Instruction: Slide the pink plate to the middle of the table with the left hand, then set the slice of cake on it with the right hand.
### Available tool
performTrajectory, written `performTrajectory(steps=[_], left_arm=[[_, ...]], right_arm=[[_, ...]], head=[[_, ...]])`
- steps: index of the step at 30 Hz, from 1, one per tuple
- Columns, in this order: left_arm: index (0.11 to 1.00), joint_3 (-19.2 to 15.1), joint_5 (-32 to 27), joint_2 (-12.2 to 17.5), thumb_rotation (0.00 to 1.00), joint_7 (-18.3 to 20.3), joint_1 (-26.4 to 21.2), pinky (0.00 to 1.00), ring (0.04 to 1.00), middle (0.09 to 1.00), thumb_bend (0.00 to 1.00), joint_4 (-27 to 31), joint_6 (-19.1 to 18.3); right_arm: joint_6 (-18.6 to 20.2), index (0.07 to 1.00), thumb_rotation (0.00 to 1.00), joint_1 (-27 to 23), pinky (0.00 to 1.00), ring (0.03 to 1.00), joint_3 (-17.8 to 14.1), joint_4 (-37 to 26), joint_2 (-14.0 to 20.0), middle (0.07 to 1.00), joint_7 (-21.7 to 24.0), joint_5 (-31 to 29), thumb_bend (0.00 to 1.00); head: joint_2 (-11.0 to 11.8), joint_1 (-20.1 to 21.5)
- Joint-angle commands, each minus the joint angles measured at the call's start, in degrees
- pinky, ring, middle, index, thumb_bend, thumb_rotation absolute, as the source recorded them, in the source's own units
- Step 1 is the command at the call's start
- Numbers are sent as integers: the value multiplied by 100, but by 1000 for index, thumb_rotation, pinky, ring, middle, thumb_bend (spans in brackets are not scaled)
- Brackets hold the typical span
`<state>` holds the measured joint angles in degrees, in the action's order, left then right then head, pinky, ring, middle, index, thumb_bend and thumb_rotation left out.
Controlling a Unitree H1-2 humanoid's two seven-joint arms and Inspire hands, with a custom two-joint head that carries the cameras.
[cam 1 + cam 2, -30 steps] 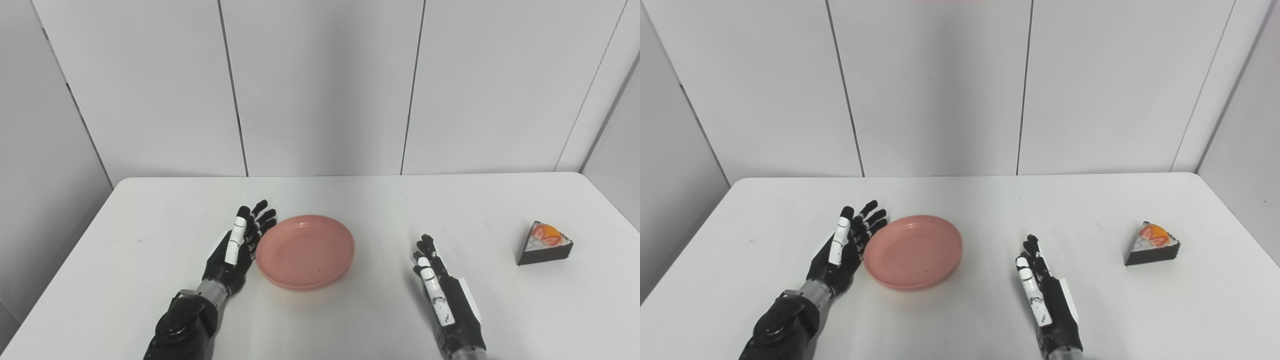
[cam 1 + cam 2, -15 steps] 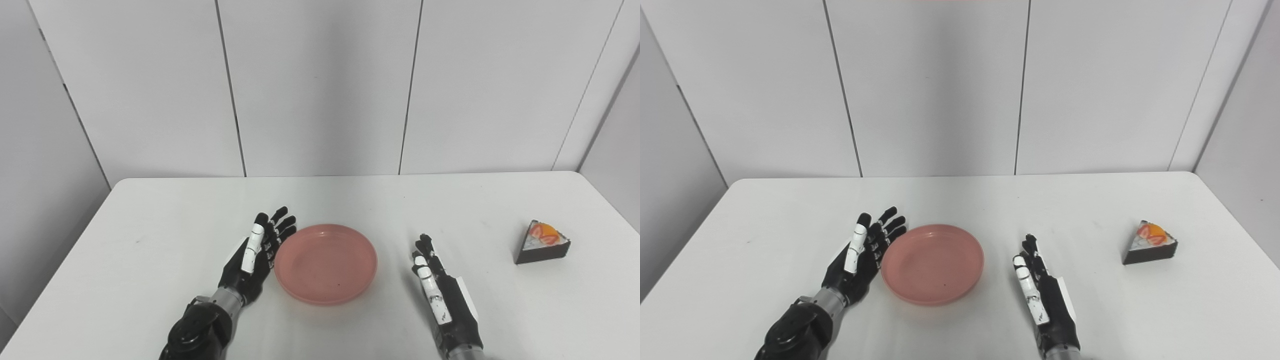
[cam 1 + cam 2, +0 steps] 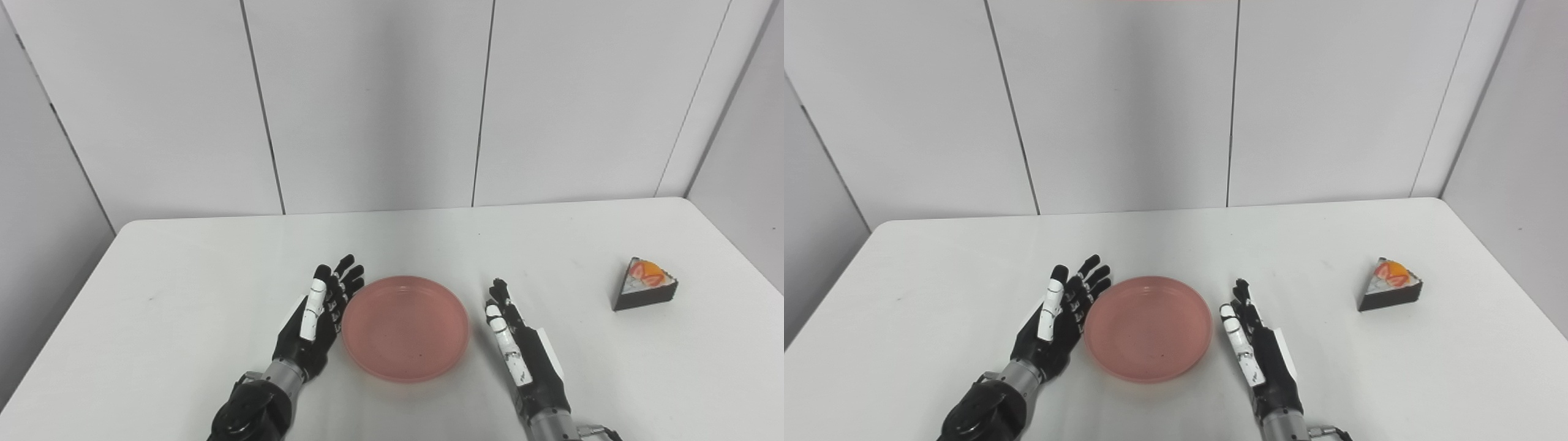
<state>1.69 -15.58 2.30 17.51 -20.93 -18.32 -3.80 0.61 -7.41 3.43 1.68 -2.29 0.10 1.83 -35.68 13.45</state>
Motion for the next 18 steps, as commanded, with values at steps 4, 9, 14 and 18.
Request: performTrajectory(steps=[4,9,14,18], left_arm=[[1000,55,170,-102,1000,-87,-3,1000,1000,994,789,209,78],[1000,86,353,-181,1000,-174,84,1000,1000,990,775,226,240],[1000,132,489,-215,1000,-205,97,1000,1000,997,767,141,352],[1000,143,584,-250,1000,-267,55,1000,1000,1000,757,-14,571]], right_arm=[[44,996,895,-55,970,973,18,-41,-88,989,-16,-14,578],[78,995,899,-19,969,973,25,-130,-50,988,2,4,572],[84,991,917,-49,959,966,7,-200,5,981,-109,223,580],[-84,960,889,-190,944,957,-88,-193,95,960,-318,520,587]], head=[[-53,37],[-99,130],[-124,253],[-105,373]])
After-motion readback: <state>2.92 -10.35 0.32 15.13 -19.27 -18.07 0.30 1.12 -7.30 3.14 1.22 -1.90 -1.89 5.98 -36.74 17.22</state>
